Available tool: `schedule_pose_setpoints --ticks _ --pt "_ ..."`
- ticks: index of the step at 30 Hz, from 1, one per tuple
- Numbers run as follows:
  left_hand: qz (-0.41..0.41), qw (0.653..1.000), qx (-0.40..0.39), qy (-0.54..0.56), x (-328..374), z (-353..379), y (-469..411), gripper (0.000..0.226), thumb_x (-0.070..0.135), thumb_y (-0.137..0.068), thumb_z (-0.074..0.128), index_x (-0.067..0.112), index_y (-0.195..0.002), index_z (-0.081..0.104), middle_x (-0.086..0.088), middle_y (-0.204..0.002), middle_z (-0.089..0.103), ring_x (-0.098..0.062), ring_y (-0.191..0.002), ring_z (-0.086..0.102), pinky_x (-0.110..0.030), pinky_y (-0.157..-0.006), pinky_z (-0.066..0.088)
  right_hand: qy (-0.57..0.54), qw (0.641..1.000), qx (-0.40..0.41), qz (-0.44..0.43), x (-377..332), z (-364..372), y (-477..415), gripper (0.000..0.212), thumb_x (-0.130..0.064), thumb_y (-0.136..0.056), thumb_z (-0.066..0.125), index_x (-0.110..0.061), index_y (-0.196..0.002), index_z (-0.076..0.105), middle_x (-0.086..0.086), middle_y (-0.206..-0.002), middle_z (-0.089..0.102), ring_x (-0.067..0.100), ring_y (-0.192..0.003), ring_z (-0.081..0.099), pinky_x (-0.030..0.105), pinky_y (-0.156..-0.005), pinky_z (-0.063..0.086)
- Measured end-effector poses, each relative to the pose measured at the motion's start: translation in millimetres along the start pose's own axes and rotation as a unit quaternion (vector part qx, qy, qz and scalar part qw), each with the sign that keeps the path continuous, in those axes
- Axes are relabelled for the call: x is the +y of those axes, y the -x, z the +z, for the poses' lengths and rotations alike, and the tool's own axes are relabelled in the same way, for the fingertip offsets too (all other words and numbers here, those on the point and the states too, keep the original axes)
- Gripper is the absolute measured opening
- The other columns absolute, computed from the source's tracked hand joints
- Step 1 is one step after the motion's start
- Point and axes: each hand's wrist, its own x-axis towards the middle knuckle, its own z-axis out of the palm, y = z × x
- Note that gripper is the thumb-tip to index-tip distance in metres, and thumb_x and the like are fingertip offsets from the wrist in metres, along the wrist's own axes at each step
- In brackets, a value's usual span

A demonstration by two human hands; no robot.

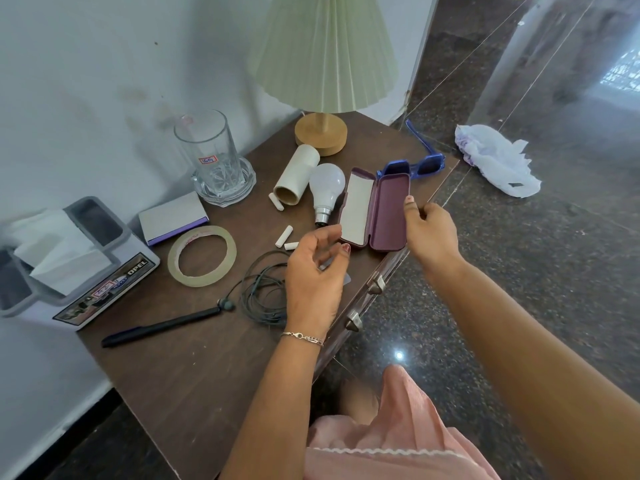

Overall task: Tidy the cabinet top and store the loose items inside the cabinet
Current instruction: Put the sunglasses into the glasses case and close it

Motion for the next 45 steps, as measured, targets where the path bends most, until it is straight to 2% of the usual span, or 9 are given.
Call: schedule_pose_setpoints --ticks 3,7,12,15,17,21,25,35,45 --pt "0.002 1.0 0.004 0.019 4 3 5 0.032 0.001 -0.089 0.06 0.017 -0.117 0.06 0.004 -0.112 0.066 -0.005 -0.1 0.063 -0.008 -0.061 0.049 0.004 1.0 0.002 0.005 2 -4 -1 0.043 -0.046 -0.099 0.039 -0.012 -0.076 0.053 0.002 -0.072 0.059 0.021 -0.069 0.056 0.038 -0.067 0.045" --pt "0.017 1.0 -0.003 0.016 12 5 5 0.03 0.003 -0.09 0.059 0.021 -0.113 0.06 0.006 -0.111 0.066 -0.004 -0.1 0.062 -0.008 -0.062 0.049 0.013 1.0 0.014 0.01 2 -11 -7 0.044 -0.045 -0.1 0.038 -0.009 -0.099 0.063 0.002 -0.082 0.064 0.021 -0.079 0.059 0.037 -0.07 0.047" --pt "0.074 0.993 -0.021 -0.085 27 12 -13 0.029 0.008 -0.09 0.06 0.022 -0.115 0.06 0.01 -0.108 0.066 0.003 -0.097 0.062 -0.008 -0.081 0.049 0.006 0.997 0.071 -0.005 -5 -22 -29 0.031 -0.036 -0.098 0.045 -0.015 -0.117 0.054 0.001 -0.113 0.059 0.018 -0.097 0.055 0.035 -0.083 0.045" --pt "0.112 0.975 -0.053 -0.185 40 28 -42 0.032 0.013 -0.091 0.059 0.022 -0.122 0.057 0.011 -0.115 0.062 0.001 -0.105 0.057 -0.006 -0.086 0.046 0.02 0.996 0.085 -0.017 -11 -29 -49 0.037 -0.033 -0.094 0.05 -0.013 -0.126 0.049 0.007 -0.128 0.052 0.024 -0.109 0.055 0.041 -0.093 0.047" --pt "0.157 0.944 -0.091 -0.277 45 43 -67 0.035 0.016 -0.092 0.056 0.022 -0.127 0.055 0.005 -0.123 0.059 -0.007 -0.115 0.053 -0.017 -0.096 0.043 0.039 0.995 0.081 -0.031 -13 -33 -61 0.045 -0.029 -0.092 0.054 -0.013 -0.133 0.045 0.01 -0.135 0.045 0.026 -0.117 0.052 0.04 -0.099 0.044" --pt "0.228 0.823 -0.172 -0.491 41 75 -117 0.039 0.013 -0.095 0.045 0.013 -0.134 0.046 -0.01 -0.132 0.052 -0.024 -0.123 0.048 -0.034 -0.103 0.04 0.11 0.991 0.04 -0.061 -14 -38 -80 0.061 -0.017 -0.085 0.059 -0.019 -0.142 0.038 0.012 -0.143 0.036 0.031 -0.125 0.044 0.038 -0.101 0.039" --pt "0.23 0.76 -0.182 -0.58 34 90 -151 0.033 0.013 -0.093 0.045 0.006 -0.125 0.05 -0.018 -0.122 0.056 -0.033 -0.113 0.053 -0.045 -0.096 0.045 0.152 0.986 -0.007 -0.064 -12 -36 -95 0.058 -0.015 -0.084 0.058 -0.022 -0.14 0.042 0.016 -0.139 0.035 0.037 -0.123 0.042 0.036 -0.102 0.037" --pt "0.231 0.773 -0.163 -0.568 33 103 -175 0.033 0.021 -0.09 0.057 0.009 -0.121 0.056 -0.012 -0.114 0.062 -0.028 -0.108 0.056 -0.04 -0.093 0.047 0.185 0.974 0.003 -0.127 -7 -32 -117 0.044 -0.013 -0.08 0.066 -0.013 -0.122 0.055 0.012 -0.121 0.06 0.031 -0.114 0.054 0.033 -0.09 0.041" --pt "0.242 0.762 -0.148 -0.582 45 110 -184 0.021 0.014 -0.086 0.062 0.013 -0.105 0.071 -0.012 -0.111 0.067 -0.029 -0.106 0.059 -0.034 -0.092 0.046 0.158 0.977 0.051 -0.13 1 -36 -123 0.025 -0.02 -0.08 0.072 -0.017 -0.103 0.062 0.005 -0.105 0.066 0.025 -0.101 0.06 0.029 -0.078 0.042"
